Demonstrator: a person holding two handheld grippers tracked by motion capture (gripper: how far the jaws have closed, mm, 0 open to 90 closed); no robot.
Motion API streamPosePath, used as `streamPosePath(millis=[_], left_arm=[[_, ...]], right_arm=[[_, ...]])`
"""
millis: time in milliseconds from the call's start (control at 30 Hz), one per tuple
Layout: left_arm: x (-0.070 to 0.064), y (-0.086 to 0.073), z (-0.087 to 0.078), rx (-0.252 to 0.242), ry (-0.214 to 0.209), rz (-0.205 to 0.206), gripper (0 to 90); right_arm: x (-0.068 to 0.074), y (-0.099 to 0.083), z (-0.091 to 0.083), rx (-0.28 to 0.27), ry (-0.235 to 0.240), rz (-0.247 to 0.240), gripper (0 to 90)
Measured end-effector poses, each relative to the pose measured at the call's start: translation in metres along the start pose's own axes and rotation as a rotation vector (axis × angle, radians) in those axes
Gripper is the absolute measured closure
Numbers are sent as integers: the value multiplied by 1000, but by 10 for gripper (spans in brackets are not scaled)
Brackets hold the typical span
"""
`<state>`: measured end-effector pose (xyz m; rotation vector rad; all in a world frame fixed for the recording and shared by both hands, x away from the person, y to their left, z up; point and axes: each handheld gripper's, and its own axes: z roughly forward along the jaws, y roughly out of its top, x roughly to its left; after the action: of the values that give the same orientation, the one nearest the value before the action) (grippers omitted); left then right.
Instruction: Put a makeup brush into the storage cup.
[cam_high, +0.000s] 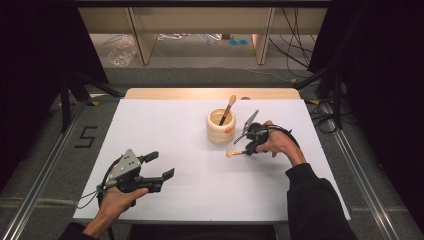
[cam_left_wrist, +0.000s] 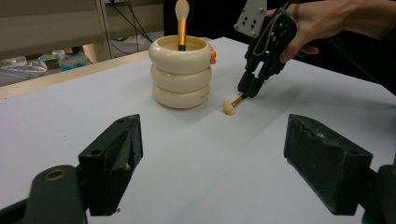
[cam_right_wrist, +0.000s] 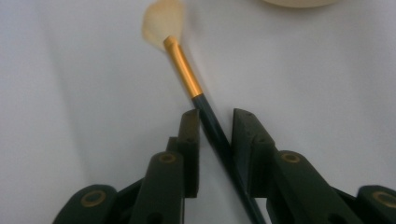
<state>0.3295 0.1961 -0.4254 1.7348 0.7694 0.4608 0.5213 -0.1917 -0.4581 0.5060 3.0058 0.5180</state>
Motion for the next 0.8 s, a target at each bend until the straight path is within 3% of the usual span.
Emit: streamPosePath(millis=[533, 633, 700, 800], left_arm=[[-1, 0, 0, -1, 4, -13, 196], [1, 0, 0, -2, -2, 9, 196], [0, 0, 0, -2, -1, -1, 196], [0, 0, 0, -1, 0, 3, 196]], right_arm=[[5, 6, 0, 71, 14, -40, 819], [5, 7, 0, 79, 14, -40, 824], [3, 7, -1, 93, 2, -71, 825], [6, 8, 0, 88, 12, -31, 827]])
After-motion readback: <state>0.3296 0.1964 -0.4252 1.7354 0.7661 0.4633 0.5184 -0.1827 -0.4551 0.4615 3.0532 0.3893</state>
